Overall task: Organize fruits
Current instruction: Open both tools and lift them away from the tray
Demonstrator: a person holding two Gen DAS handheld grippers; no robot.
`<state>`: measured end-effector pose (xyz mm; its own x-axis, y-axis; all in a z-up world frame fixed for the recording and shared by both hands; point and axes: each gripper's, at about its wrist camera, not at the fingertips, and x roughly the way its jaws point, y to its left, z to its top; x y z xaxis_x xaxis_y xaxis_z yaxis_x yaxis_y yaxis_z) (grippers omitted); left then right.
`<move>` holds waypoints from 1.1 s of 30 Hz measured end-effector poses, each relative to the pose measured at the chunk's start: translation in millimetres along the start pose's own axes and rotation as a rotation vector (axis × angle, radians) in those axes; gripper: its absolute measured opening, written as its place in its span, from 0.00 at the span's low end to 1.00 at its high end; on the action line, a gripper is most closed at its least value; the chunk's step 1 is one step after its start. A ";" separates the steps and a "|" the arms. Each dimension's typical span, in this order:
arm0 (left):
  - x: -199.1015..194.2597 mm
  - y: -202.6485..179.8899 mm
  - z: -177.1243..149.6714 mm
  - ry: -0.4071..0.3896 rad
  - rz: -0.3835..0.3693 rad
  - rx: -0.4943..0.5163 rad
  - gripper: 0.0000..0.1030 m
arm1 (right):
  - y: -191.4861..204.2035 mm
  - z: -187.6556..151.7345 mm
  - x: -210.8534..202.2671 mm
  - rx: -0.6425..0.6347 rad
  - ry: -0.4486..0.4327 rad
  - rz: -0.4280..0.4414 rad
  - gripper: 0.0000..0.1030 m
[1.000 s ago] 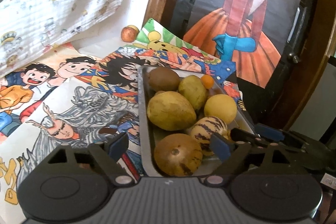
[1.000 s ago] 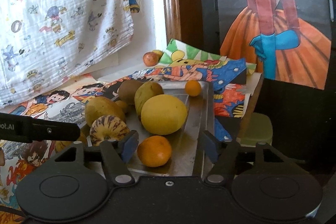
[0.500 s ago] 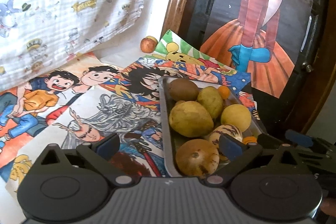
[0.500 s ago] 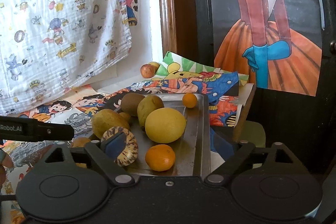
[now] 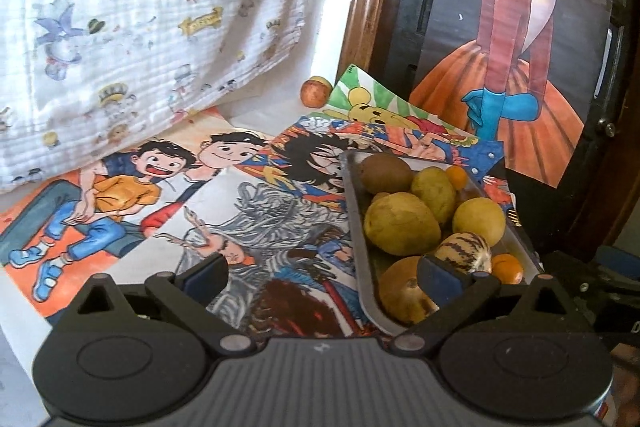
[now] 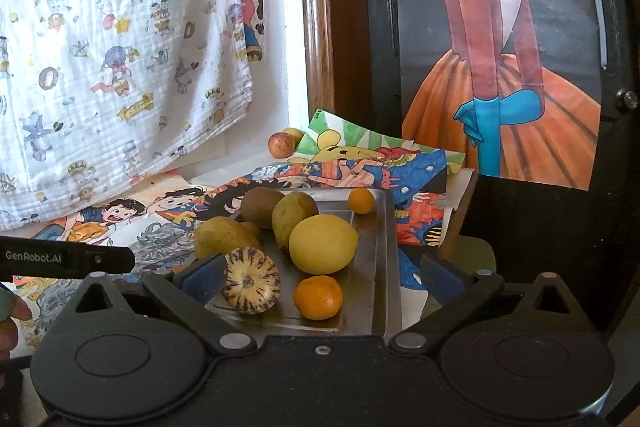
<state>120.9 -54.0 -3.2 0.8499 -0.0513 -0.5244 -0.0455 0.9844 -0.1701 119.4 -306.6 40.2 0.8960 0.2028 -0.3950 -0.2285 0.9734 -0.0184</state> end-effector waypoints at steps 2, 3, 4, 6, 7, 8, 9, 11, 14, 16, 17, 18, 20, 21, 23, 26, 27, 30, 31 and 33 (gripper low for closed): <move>-2.7 2.4 -0.9 -0.001 0.007 -0.001 0.99 | 2.2 0.8 -5.1 0.004 -0.003 -0.004 0.99; -4.3 3.9 -1.1 -0.003 0.009 -0.002 0.99 | 3.3 1.0 -7.7 0.006 -0.006 -0.008 0.99; -6.2 5.1 -1.5 -0.005 0.010 -0.003 0.99 | 4.3 1.5 -9.9 0.008 -0.008 -0.011 0.99; -9.6 7.5 -2.0 -0.010 0.011 -0.007 0.99 | 5.9 2.2 -14.6 0.015 -0.012 -0.020 0.99; -11.4 8.5 -2.3 -0.013 0.012 -0.009 0.99 | 6.4 2.5 -17.2 0.019 -0.014 -0.025 0.99; -13.5 9.6 -2.7 -0.016 0.012 -0.010 0.99 | 7.2 2.6 -20.0 0.023 -0.016 -0.031 0.99; -15.6 10.7 -3.1 -0.020 0.012 -0.010 0.99 | 8.0 2.8 -23.0 0.028 -0.018 -0.034 0.99; -19.9 12.9 -3.7 -0.026 0.012 -0.009 0.99 | 10.3 2.8 -29.1 0.033 -0.020 -0.033 0.99; -25.9 15.9 -4.5 -0.034 0.010 -0.008 0.99 | 15.8 2.2 -37.1 0.028 -0.023 -0.032 0.99; -30.3 18.2 -5.5 -0.039 0.009 -0.006 0.99 | 19.8 1.9 -41.8 0.026 -0.025 -0.032 0.99; -32.2 19.2 -5.9 -0.041 0.009 -0.004 0.99 | 21.7 1.5 -44.4 0.028 -0.027 -0.033 0.99; -34.5 20.3 -6.6 -0.043 0.010 -0.002 0.99 | 23.0 1.5 -46.4 0.031 -0.028 -0.034 0.99; -38.9 22.2 -8.0 -0.049 0.012 0.001 1.00 | 26.2 0.8 -51.0 0.038 -0.030 -0.039 0.99; -41.3 23.6 -8.9 -0.053 0.012 0.003 1.00 | 27.9 0.4 -53.3 0.040 -0.030 -0.044 0.99; -45.6 25.8 -10.7 -0.059 0.012 0.008 0.99 | 31.3 -1.2 -57.9 0.047 -0.032 -0.050 0.99; -51.9 30.1 -14.8 -0.068 0.013 0.018 0.99 | 36.6 -4.7 -63.0 0.056 -0.034 -0.054 0.99; -53.8 32.1 -16.0 -0.070 0.014 0.020 0.99 | 38.5 -6.3 -64.7 0.058 -0.035 -0.057 0.99; -58.3 37.7 -21.0 -0.077 0.016 0.019 1.00 | 43.5 -11.8 -71.1 0.062 -0.054 -0.075 0.99; -59.8 39.5 -22.2 -0.079 0.015 0.017 0.99 | 44.7 -13.0 -72.4 0.063 -0.058 -0.079 0.99; -63.5 44.1 -24.5 -0.087 0.013 0.013 1.00 | 47.6 -15.4 -75.2 0.067 -0.063 -0.084 0.99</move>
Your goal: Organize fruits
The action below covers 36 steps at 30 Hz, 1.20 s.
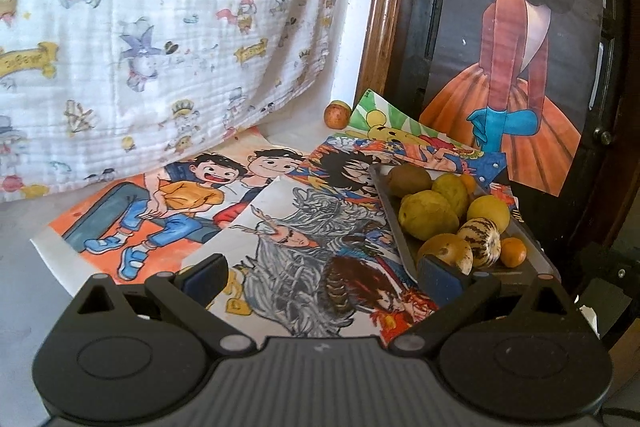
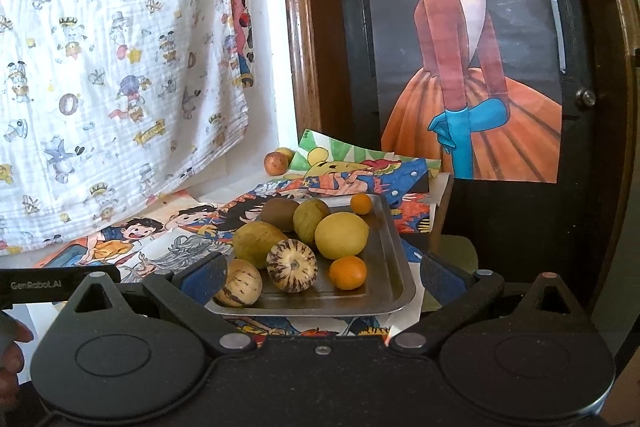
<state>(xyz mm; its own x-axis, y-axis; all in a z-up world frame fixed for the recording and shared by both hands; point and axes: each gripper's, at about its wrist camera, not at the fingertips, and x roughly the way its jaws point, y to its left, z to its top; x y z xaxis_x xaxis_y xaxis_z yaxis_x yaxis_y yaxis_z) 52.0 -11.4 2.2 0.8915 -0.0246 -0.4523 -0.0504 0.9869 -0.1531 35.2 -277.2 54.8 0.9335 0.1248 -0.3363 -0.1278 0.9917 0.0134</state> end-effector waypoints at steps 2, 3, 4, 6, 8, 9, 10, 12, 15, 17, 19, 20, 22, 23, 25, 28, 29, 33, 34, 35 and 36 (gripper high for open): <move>-3.7 4.3 -1.7 -0.009 -0.003 -0.001 1.00 | 3.0 -2.0 -2.9 0.001 -0.003 -0.001 0.99; -5.4 6.2 -2.5 -0.011 -0.004 -0.001 1.00 | 4.7 -2.5 -3.4 0.001 -0.002 0.000 0.99; -7.0 8.0 -3.3 -0.011 -0.005 0.000 1.00 | 6.4 -3.4 -4.6 -0.002 0.000 0.002 0.99; -11.1 11.1 -5.9 -0.013 -0.012 0.004 1.00 | 10.8 -4.4 -7.1 -0.012 0.002 0.004 0.99; -15.4 13.2 -9.2 -0.014 -0.019 0.009 1.00 | 15.0 -4.9 -10.0 -0.021 0.003 0.012 0.99; -17.3 14.1 -10.8 -0.014 -0.022 0.013 1.00 | 17.0 -5.2 -11.3 -0.025 0.003 0.015 0.99; -19.6 14.9 -13.1 -0.014 -0.023 0.018 1.00 | 18.5 -5.6 -12.8 -0.028 0.003 0.018 0.99; -22.8 16.4 -16.4 -0.011 -0.024 0.028 0.99 | 22.7 -6.7 -15.3 -0.036 0.008 0.022 0.99; -29.2 22.7 -17.1 -0.023 -0.022 0.007 1.00 | 27.1 -10.1 -19.3 -0.043 0.016 0.025 0.99; -32.7 26.5 -17.7 -0.026 -0.019 -0.002 1.00 | 29.7 -12.8 -21.7 -0.046 0.023 0.028 0.99; -35.5 28.9 -18.7 -0.025 -0.020 -0.002 1.00 | 31.5 -15.2 -23.8 -0.048 0.026 0.027 0.99; -36.8 29.8 -19.1 -0.024 -0.023 -0.001 1.00 | 32.2 -16.5 -24.8 -0.046 0.028 0.027 0.99; -40.0 30.9 -20.0 -0.024 -0.028 0.006 1.00 | 33.9 -19.2 -26.0 -0.041 0.035 0.032 0.99; -41.6 31.2 -20.7 -0.025 -0.030 0.011 1.00 | 35.1 -20.6 -26.9 -0.040 0.037 0.035 0.99; -43.8 31.7 -22.2 -0.024 -0.034 0.019 1.00 | 37.5 -23.2 -28.8 -0.042 0.038 0.041 0.99; -45.6 33.5 -24.7 -0.018 -0.037 0.022 1.00 | 40.0 -25.8 -30.2 -0.045 0.038 0.048 0.99; -45.6 34.4 -25.2 -0.015 -0.037 0.020 1.00 | 40.4 -26.5 -30.1 -0.043 0.039 0.049 0.99; -44.5 37.4 -27.1 -0.003 -0.036 0.012 1.00 | 41.7 -28.3 -28.1 -0.037 0.045 0.051 0.99; -43.9 37.4 -27.3 0.000 -0.036 0.013 1.00 | 42.1 -28.9 -27.3 -0.037 0.048 0.051 0.99; -43.1 37.6 -27.6 0.004 -0.037 0.013 1.00 | 42.4 -29.2 -26.3 -0.037 0.052 0.052 0.99; -42.2 37.6 -27.7 0.008 -0.036 0.014 1.00 | 42.6 -29.5 -25.4 -0.037 0.056 0.053 0.99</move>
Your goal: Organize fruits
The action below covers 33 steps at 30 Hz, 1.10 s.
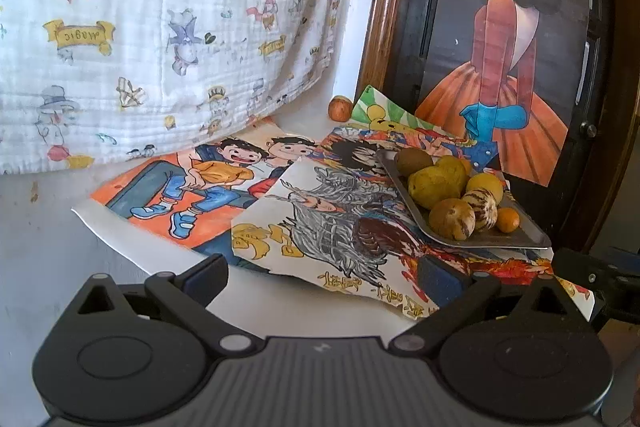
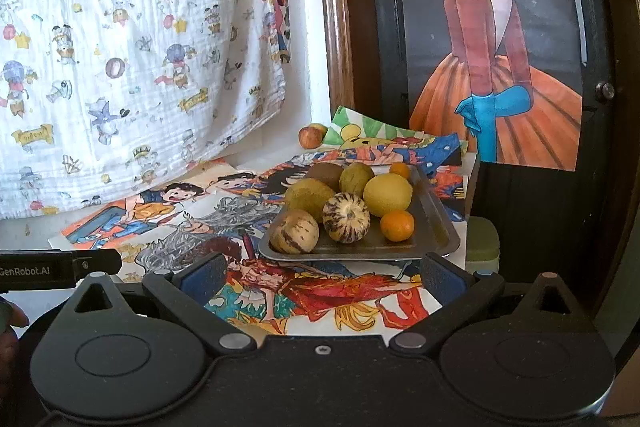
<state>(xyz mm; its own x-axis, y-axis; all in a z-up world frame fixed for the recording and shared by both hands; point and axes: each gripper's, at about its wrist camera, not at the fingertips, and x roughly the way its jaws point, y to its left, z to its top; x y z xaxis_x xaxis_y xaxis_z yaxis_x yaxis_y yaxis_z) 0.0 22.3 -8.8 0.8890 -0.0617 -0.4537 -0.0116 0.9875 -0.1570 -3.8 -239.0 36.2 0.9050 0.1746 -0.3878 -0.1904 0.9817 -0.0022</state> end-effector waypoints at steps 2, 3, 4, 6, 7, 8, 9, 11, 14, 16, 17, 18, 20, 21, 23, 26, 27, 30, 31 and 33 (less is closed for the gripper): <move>1.7 0.0 -0.4 0.008 0.002 0.000 1.00 | 0.4 -0.5 1.9 0.000 0.006 0.002 0.99; 2.3 0.2 -0.7 0.011 0.003 0.000 1.00 | 0.5 -0.7 2.7 0.001 0.008 0.001 0.99; 2.9 0.4 -1.0 0.014 0.002 -0.001 1.00 | 0.3 -0.9 3.5 0.001 0.010 0.001 0.99; 4.1 0.6 -1.0 0.019 0.001 -0.001 1.00 | -0.3 -1.4 5.0 0.005 0.015 -0.001 0.99; 4.7 0.5 -1.2 0.021 0.001 0.000 1.00 | -0.7 -1.6 5.8 0.007 0.016 -0.002 0.99; 5.1 0.2 -1.4 0.023 0.000 0.001 1.00 | -1.1 -1.9 6.7 0.009 0.018 -0.003 0.99; 5.6 0.1 -1.7 0.025 0.000 0.001 1.00 | -1.0 -2.3 7.2 0.011 0.020 -0.005 0.99; 6.6 -0.2 -1.8 0.028 0.000 0.001 1.00 | -1.9 -2.9 8.7 0.014 0.024 -0.005 0.99; 8.0 -0.1 -1.9 0.034 0.001 0.000 1.00 | -2.3 -3.7 10.7 0.017 0.031 -0.005 0.99; 8.7 -0.2 -2.0 0.037 0.001 0.000 1.00 | -2.6 -4.1 11.7 0.018 0.035 -0.004 0.99; 9.1 -0.3 -2.1 0.038 0.001 0.000 1.00 | -2.6 -4.2 12.3 0.018 0.036 -0.004 0.99; 9.6 -0.3 -2.0 0.040 0.001 0.001 1.00 | -2.7 -4.3 12.7 0.019 0.037 -0.004 0.99; 9.7 -0.6 -2.1 0.041 0.002 0.002 1.00 | -2.7 -4.2 13.0 0.020 0.038 -0.004 0.99; 9.7 -0.8 -2.1 0.041 0.002 0.002 1.00 | -2.7 -4.1 13.1 0.021 0.038 -0.004 0.99; 9.7 -0.9 -2.0 0.041 0.002 0.002 1.00 | -2.6 -4.0 13.0 0.021 0.039 -0.004 0.99; 9.8 -0.9 -2.0 0.042 0.002 0.002 1.00 | -2.3 -4.6 13.7 0.021 0.042 -0.002 0.99; 9.8 -0.9 -1.9 0.042 0.002 0.002 1.00 | -2.3 -4.6 13.9 0.022 0.042 -0.002 0.99; 10.0 -0.9 -1.8 0.041 0.002 0.002 1.00 | -2.2 -4.6 14.1 0.022 0.043 -0.002 0.99; 10.0 -0.8 -1.7 0.041 0.002 0.002 1.00 | -2.2 -4.5 13.9 0.022 0.043 -0.002 0.99; 10.1 -0.8 -1.6 0.042 0.002 0.002 1.00 | -2.1 -4.5 13.9 0.022 0.043 -0.002 0.99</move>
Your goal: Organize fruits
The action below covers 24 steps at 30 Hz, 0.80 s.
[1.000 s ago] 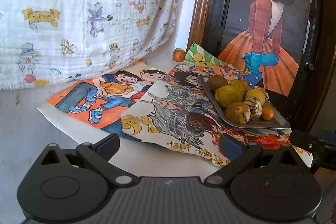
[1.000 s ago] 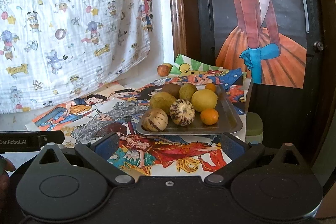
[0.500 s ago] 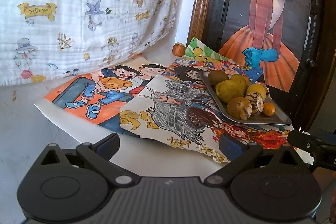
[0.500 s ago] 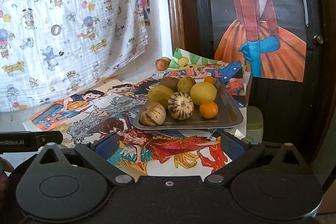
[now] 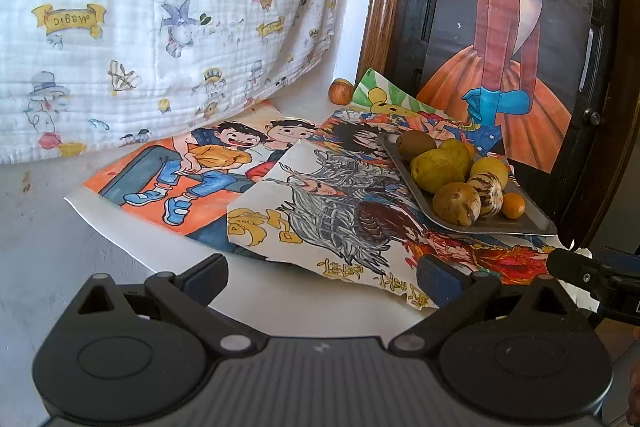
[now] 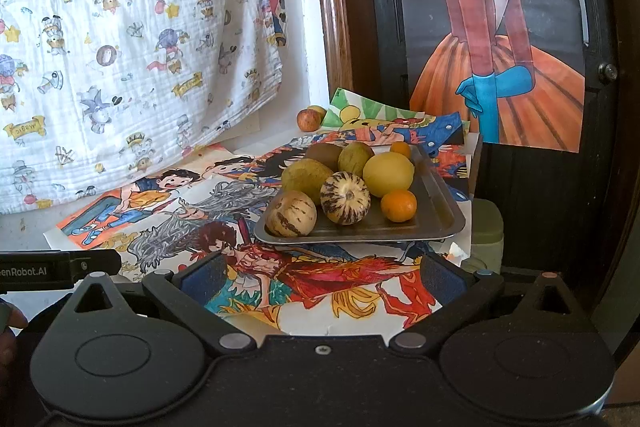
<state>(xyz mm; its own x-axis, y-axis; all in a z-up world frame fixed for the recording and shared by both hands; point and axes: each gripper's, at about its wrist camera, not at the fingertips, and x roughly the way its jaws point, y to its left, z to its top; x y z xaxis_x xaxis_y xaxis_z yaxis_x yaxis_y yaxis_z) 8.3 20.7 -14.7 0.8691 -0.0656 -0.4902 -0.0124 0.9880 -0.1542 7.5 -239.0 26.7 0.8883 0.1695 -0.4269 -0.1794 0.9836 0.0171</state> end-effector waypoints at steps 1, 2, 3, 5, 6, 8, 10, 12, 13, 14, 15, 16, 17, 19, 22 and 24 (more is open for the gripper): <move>0.0 0.0 0.1 0.000 0.000 0.000 1.00 | 0.0 0.1 0.0 0.000 0.000 0.000 0.99; 0.1 0.0 0.1 0.000 0.000 0.000 1.00 | 0.1 0.1 0.0 0.000 0.000 0.000 0.99; 0.2 0.0 0.1 0.000 0.000 0.000 1.00 | 0.3 0.0 0.2 0.000 0.001 0.001 0.99; 0.2 -0.1 0.1 0.000 0.000 0.000 1.00 | 0.9 -1.1 1.2 0.000 0.002 0.002 0.99; 0.2 -0.1 0.2 0.000 0.000 0.000 1.00 | 1.2 -1.6 1.7 0.000 0.003 0.003 0.99; 0.4 -0.1 0.2 0.000 0.000 0.000 1.00 | 1.4 -1.6 1.6 0.000 0.002 0.003 0.99; 0.4 -0.1 0.3 0.001 0.000 0.000 1.00 | 1.3 -1.4 1.6 0.000 0.003 0.003 0.99; 0.5 -0.1 0.4 0.001 0.000 0.001 1.00 | 1.2 -1.2 1.5 0.000 0.003 0.002 0.99; 0.5 -0.1 0.4 0.001 0.000 0.001 1.00 | 1.1 -1.1 1.5 0.000 0.003 0.002 0.99; 0.6 -0.1 0.4 0.001 0.000 0.000 1.00 | 1.2 -1.2 1.6 0.000 0.003 0.002 0.99; 0.5 -0.1 0.4 0.001 0.000 0.000 1.00 | 0.9 -1.0 1.5 0.000 0.004 0.002 0.99; 0.5 -0.1 0.4 0.001 0.000 0.000 1.00 | 0.9 -0.9 1.4 0.000 0.004 0.002 0.99; 0.6 -0.1 0.4 0.001 0.000 0.000 1.00 | 1.2 -1.2 1.7 0.000 0.005 0.003 0.99; 0.6 -0.1 0.5 0.001 0.000 -0.001 1.00 | 1.2 -1.5 1.8 0.000 0.005 0.003 0.99; 0.7 -0.2 0.7 0.002 0.000 -0.001 1.00 | 2.1 -2.9 2.5 0.000 0.007 0.006 0.99; 0.6 -0.2 0.8 0.002 0.000 -0.001 1.00 | 2.1 -2.8 2.8 0.001 0.009 0.008 0.99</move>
<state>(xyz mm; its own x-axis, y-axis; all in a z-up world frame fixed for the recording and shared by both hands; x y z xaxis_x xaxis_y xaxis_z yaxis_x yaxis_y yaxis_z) 9.3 20.5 -14.3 0.8682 -0.0662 -0.4917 -0.0126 0.9878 -0.1552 8.4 -236.7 23.0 0.8828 0.1766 -0.4353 -0.1861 0.9823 0.0213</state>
